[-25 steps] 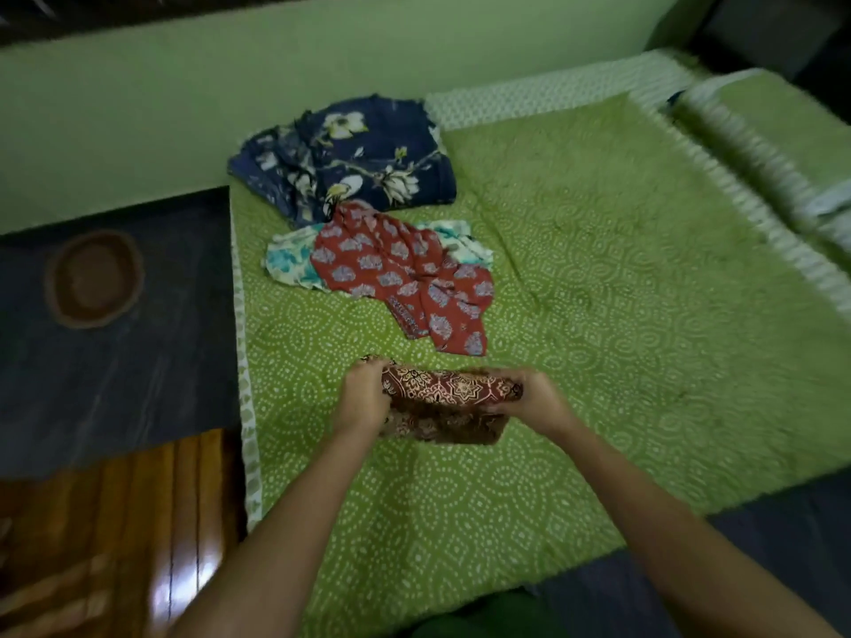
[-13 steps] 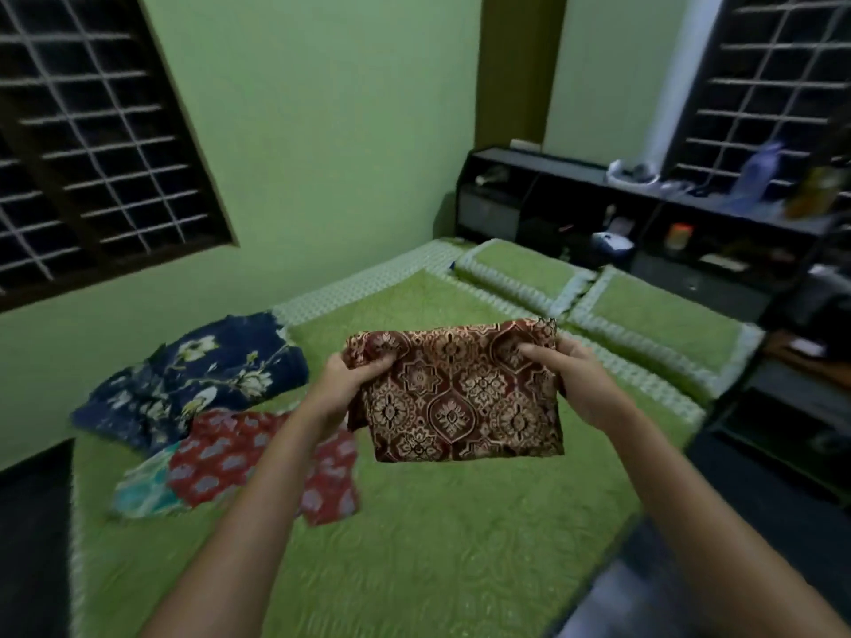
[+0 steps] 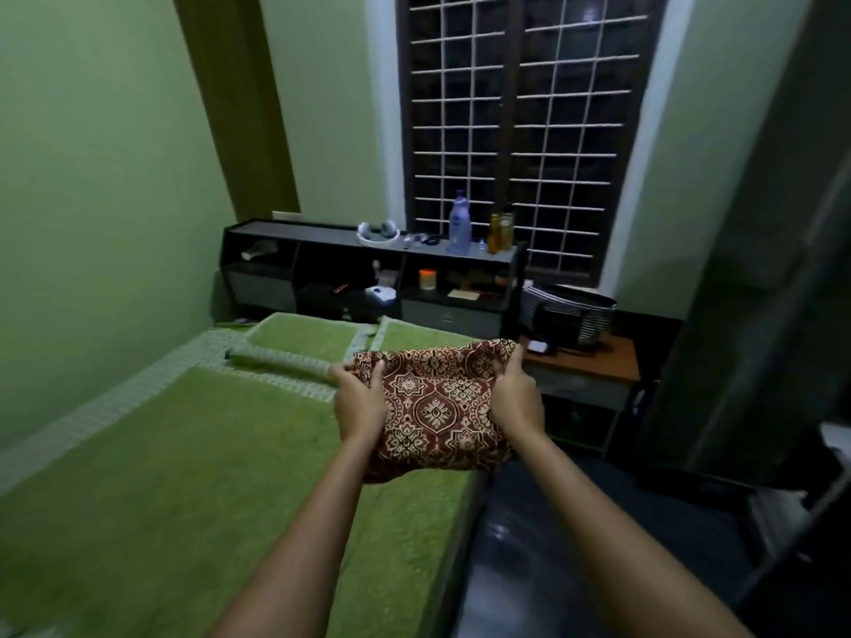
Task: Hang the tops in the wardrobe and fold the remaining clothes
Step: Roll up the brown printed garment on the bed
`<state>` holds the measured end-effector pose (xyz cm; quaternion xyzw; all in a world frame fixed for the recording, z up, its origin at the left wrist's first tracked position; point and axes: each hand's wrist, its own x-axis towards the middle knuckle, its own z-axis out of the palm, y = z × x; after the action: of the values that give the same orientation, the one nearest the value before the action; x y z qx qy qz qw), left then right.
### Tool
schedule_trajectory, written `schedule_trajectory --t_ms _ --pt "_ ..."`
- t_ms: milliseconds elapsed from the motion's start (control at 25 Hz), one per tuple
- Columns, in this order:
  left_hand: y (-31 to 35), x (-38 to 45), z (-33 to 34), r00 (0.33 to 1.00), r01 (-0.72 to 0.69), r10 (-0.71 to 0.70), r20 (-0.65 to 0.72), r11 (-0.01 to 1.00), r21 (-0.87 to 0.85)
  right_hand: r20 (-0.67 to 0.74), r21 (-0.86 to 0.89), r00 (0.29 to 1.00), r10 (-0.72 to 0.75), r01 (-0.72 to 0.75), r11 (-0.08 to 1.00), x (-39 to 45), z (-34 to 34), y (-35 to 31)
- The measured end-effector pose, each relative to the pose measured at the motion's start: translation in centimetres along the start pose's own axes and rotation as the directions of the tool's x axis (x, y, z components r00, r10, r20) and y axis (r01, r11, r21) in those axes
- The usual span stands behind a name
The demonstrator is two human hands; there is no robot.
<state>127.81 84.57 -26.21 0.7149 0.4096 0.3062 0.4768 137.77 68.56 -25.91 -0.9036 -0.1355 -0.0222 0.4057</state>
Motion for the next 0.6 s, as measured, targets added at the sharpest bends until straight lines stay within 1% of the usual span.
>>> schedule_trajectory --t_ms 40,80,120,160,200,240,360,400,480,520,560,600 --pt "0.7 1.4 2.6 0.991 0.1 -0.089 0.098 0.989 -0.109 -0.034 0.043 0.998 0.047 -0.045 0.998 2.1 -0.8 1.6" --pt "1.4 2.7 5.2 0.961 0.209 -0.164 0.221 0.957 -0.199 -0.066 0.106 0.992 0.108 -0.1 0.989 4.4 -1.4 3.3" --pt "2.0 4.1 8.3 0.913 0.289 -0.185 0.363 0.922 -0.257 -0.101 0.182 0.978 0.182 -0.161 0.97 6.9 -2.3 5.0" --pt "2.6 5.1 11.1 0.855 0.326 -0.153 0.495 0.901 -0.286 -0.126 0.265 0.959 0.255 -0.215 0.94 9.3 -3.3 6.5" --pt "3.5 6.1 14.0 0.8 0.313 -0.08 0.594 0.901 -0.301 -0.156 0.33 0.939 0.306 -0.243 0.912 11.7 -4.3 8.0" --pt "4.5 7.2 17.2 0.764 0.261 0.006 0.645 0.912 -0.317 -0.192 0.37 0.92 0.341 -0.254 0.893 14.3 -5.4 9.6" --pt "8.5 11.4 27.9 0.729 0.018 0.25 0.637 0.923 -0.383 -0.27 0.396 0.882 0.387 -0.265 0.879 22.7 -8.8 14.3" --pt "10.4 12.5 31.2 0.691 -0.05 0.31 0.653 0.922 -0.385 -0.275 0.39 0.88 0.386 -0.265 0.882 25.1 -10.3 15.6" --pt "14.6 14.4 37.7 0.567 -0.102 0.356 0.743 0.925 -0.365 -0.3 0.39 0.877 0.375 -0.246 0.887 29.4 -13.4 17.7" --pt "16.8 15.3 41.4 0.482 -0.113 0.363 0.798 0.928 -0.354 -0.311 0.427 0.875 0.37 -0.219 0.877 31.5 -15.3 18.9" --pt "18.6 15.9 44.6 0.405 -0.121 0.357 0.842 0.933 -0.338 -0.276 0.513 0.88 0.387 -0.206 0.833 33.0 -17.2 19.9" --pt "20.4 16.3 47.7 0.335 -0.128 0.35 0.875 0.937 -0.326 -0.196 0.617 0.897 0.397 -0.202 0.76 34.2 -18.9 21.3"
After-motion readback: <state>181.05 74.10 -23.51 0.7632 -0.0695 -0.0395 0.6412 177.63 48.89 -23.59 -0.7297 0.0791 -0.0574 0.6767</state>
